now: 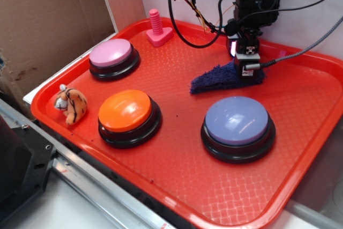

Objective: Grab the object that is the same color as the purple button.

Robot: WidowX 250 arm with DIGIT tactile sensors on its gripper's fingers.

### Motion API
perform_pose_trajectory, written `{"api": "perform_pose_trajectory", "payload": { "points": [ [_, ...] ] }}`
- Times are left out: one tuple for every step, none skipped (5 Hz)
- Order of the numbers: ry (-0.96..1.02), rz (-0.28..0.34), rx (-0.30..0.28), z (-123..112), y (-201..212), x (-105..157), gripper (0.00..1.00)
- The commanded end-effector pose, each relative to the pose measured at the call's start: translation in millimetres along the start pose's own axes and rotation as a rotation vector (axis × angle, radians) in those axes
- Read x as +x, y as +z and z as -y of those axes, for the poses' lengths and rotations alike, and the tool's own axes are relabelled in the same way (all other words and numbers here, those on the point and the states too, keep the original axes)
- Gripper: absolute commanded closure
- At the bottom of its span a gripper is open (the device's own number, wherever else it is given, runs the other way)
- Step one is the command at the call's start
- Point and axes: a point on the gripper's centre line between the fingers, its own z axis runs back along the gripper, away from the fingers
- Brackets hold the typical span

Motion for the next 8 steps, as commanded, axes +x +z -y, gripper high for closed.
{"api": "perform_pose_trajectory", "payload": {
  "points": [
    [0.000,0.000,0.000,0.0,0.0,0.0,1.00],
    [0.016,0.001,0.007,0.5,2.1,-1.7,1.00],
    [0.024,0.001,0.011,0.8,5.6,-4.4,1.00],
    [0.032,0.000,0.032,2.7,19.2,-11.2,1.00],
    [0.046,-0.003,0.034,9.3,39.2,-20.1,1.00],
    [0.255,-0.099,0.078,32.0,85.3,-43.0,1.00],
    [0.382,0.023,0.076,73.8,125.7,-71.2,1.00],
    [0.397,0.093,0.053,112.2,167.3,-100.1,1.00]
  ]
}}
